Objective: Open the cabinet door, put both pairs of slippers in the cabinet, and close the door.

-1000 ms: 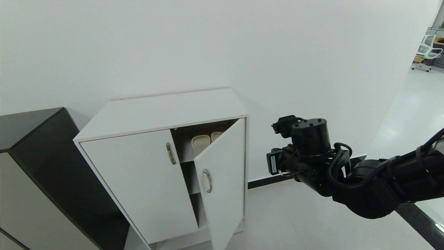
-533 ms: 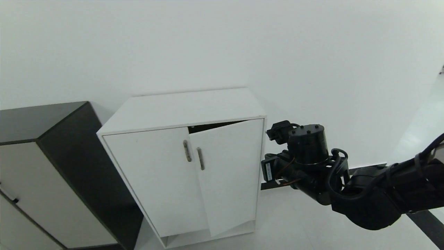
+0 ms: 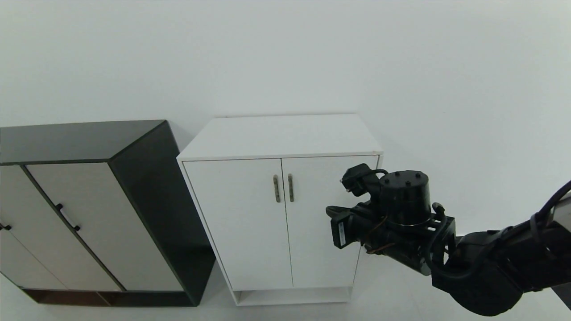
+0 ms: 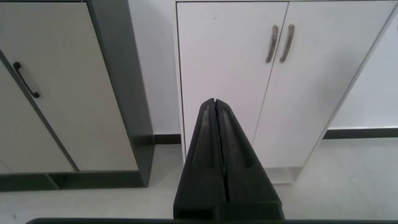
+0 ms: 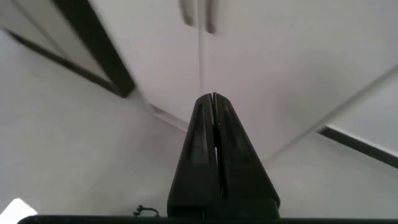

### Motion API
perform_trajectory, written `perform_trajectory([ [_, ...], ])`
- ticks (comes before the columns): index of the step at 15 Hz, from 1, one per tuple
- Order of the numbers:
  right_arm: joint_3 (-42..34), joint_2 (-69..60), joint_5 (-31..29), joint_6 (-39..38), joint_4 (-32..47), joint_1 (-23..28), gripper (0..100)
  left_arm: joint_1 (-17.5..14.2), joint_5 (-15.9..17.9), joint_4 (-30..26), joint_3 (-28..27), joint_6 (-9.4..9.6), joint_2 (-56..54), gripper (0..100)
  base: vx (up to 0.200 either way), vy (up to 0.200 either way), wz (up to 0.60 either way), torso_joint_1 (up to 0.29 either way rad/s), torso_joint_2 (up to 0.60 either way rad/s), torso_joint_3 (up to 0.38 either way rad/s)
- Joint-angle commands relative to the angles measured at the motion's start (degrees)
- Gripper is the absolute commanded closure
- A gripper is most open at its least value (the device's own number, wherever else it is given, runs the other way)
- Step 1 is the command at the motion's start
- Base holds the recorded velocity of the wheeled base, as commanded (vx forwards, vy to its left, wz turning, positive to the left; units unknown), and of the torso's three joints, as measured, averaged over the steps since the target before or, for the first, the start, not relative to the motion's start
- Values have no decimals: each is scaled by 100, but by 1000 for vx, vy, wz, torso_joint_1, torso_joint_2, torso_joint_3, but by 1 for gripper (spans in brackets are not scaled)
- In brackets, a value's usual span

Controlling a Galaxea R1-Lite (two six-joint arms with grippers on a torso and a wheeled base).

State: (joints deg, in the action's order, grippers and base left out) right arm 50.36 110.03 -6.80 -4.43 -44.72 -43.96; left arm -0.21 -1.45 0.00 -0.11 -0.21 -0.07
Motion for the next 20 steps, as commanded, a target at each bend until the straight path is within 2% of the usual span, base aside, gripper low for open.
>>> perform_trajectory([
  [1, -307, 1, 346, 3, -310, 54, 100, -6, -4, 0, 2, 3, 7, 100, 0, 0, 0, 0, 0, 0],
  [4, -413, 18, 628, -6, -345, 54, 100, -6, -4, 0, 2, 3, 7, 100, 133, 0, 0, 2, 2, 0],
  [11, -413, 282, 645, -32, -433, 80, 100, 3, -4, 0, 2, 3, 7, 100, 200, 0, 0, -4, 0, 6],
  [15, -237, 625, 707, -50, -556, 168, 100, -6, -4, 0, 2, 3, 7, 100, 0, 0, 0, 0, 0, 0],
  [20, 501, 1205, 707, -50, -556, 406, 100, 3, -4, 0, 2, 3, 7, 100, 0, 0, 0, 0, 0, 0],
])
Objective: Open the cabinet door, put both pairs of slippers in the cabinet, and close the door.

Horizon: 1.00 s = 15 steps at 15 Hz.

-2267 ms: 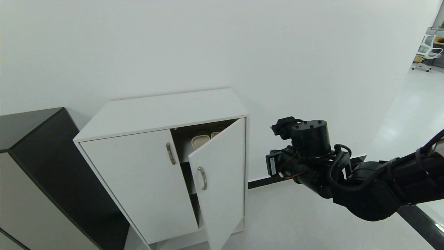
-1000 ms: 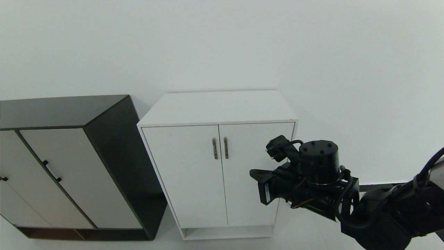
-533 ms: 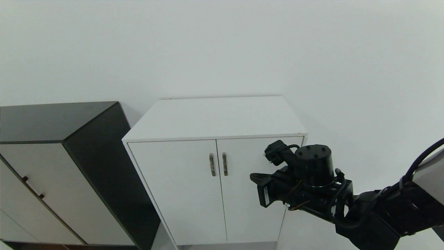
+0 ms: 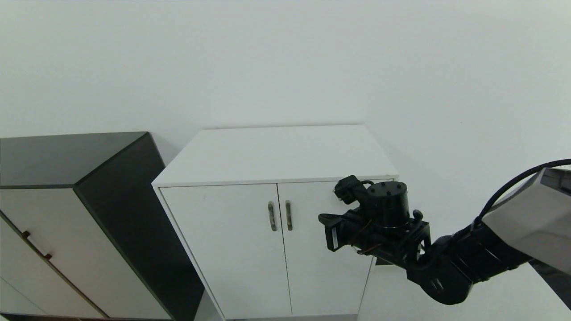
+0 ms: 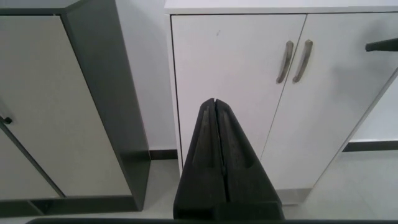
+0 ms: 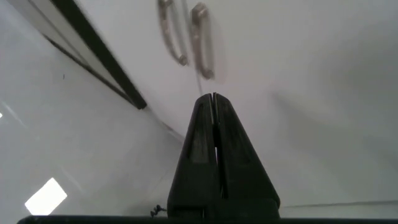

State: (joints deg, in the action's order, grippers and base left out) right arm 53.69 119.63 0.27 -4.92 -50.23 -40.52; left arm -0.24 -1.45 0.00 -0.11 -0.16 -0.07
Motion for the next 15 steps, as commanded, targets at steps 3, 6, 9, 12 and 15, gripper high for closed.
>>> perform_trajectory([
  [3, 652, 518, 0, 0, 4, 238, 100, -2, -4, 0, 2, -11, 7, 100, 0, 0, 0, 0, 0, 0],
  [6, 889, 685, -9, 18, 22, 352, 100, -2, -4, 0, 2, -11, 7, 100, 0, 0, 0, 0, 0, 0],
  [9, 1153, 869, -9, 18, 22, 475, 100, -2, -4, 0, 2, -11, 7, 100, 0, 0, 0, 0, 0, 0],
  [12, 1214, 940, -9, 18, 30, 545, 100, -2, -4, 0, 2, -11, 7, 100, 0, 0, 0, 0, 0, 0],
  [15, 1311, 975, -9, 18, 48, 598, 100, -2, -4, 0, 2, -11, 7, 100, 0, 0, 0, 0, 0, 0],
])
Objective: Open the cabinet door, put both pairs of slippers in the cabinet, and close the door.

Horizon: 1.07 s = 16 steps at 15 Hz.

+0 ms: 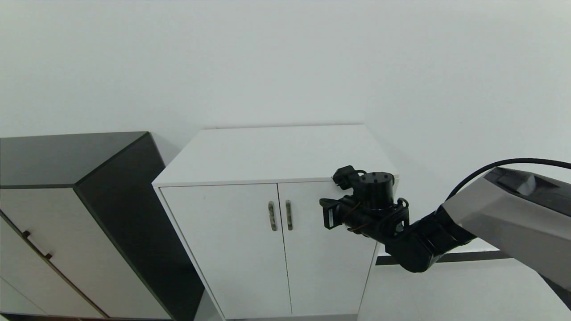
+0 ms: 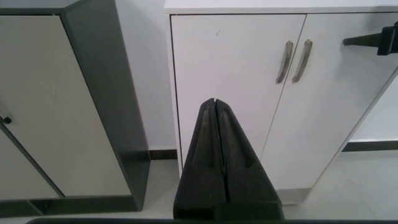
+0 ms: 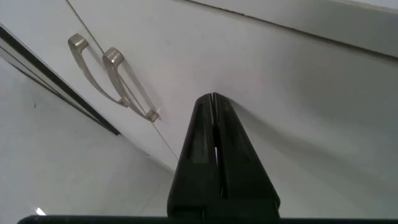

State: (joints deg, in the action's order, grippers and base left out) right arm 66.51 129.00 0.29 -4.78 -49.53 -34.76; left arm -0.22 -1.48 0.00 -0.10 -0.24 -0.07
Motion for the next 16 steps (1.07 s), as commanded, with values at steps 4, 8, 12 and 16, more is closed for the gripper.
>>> perform_trajectory([
  [4, 72, -33, -12, -6, 128, 39, 100, -4, -2, 0, 1, -2, 7, 100, 0, 0, 0, 0, 0, 0],
  [8, -903, -903, -20, 3, 75, -207, 100, -4, -2, 0, 1, -2, 7, 100, 0, 0, 0, 0, 0, 0],
  [12, -2098, -1835, -38, 3, -215, -383, 100, 4, -2, 0, 1, -2, 7, 100, 0, 0, 0, 0, 0, 0],
  [16, -3100, -2731, -328, 12, -215, -339, 100, 4, -2, 0, 1, 7, 7, 100, 0, 0, 0, 0, 0, 0],
])
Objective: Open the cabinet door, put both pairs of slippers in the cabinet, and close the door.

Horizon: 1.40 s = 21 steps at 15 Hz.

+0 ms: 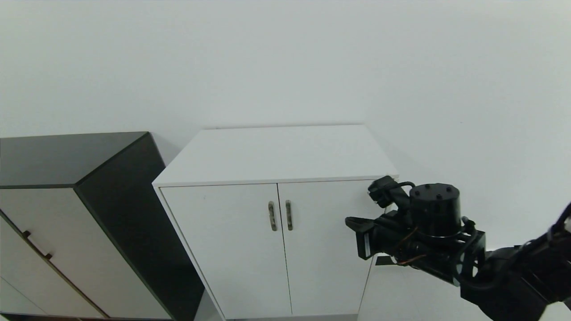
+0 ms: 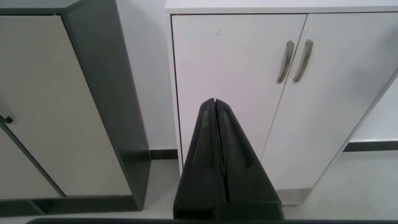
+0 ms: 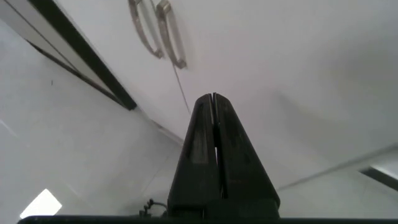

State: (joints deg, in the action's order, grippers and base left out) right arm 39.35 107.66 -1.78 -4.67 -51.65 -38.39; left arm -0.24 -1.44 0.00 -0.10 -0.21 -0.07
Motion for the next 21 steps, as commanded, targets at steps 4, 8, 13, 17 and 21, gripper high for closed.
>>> perform_trajectory([
  [4, -1527, -1440, -1035, -8, -12, 262, 100, -2, -6, 0, 1, 3, 7, 100, 0, 0, 0, 0, 0, 0],
  [8, -3179, -2882, -1017, 124, 24, 1246, 100, -2, -6, 0, 1, 3, 7, 100, 0, 0, 0, 0, 0, 0],
  [13, -3926, -4490, -991, 546, 1465, 2002, 100, 7, -6, 0, 1, 3, 7, 100, 0, 0, 0, 0, 0, 0],
  [17, -3935, -6230, -780, 599, 3689, 2037, 100, -2, -6, 0, 1, 3, 7, 100, 0, 0, 0, 0, 0, 0],
  [21, -3935, -7057, -428, 572, 4506, 2037, 100, -2, -6, 0, 1, 3, 7, 100, 0, 0, 0, 0, 0, 0],
])
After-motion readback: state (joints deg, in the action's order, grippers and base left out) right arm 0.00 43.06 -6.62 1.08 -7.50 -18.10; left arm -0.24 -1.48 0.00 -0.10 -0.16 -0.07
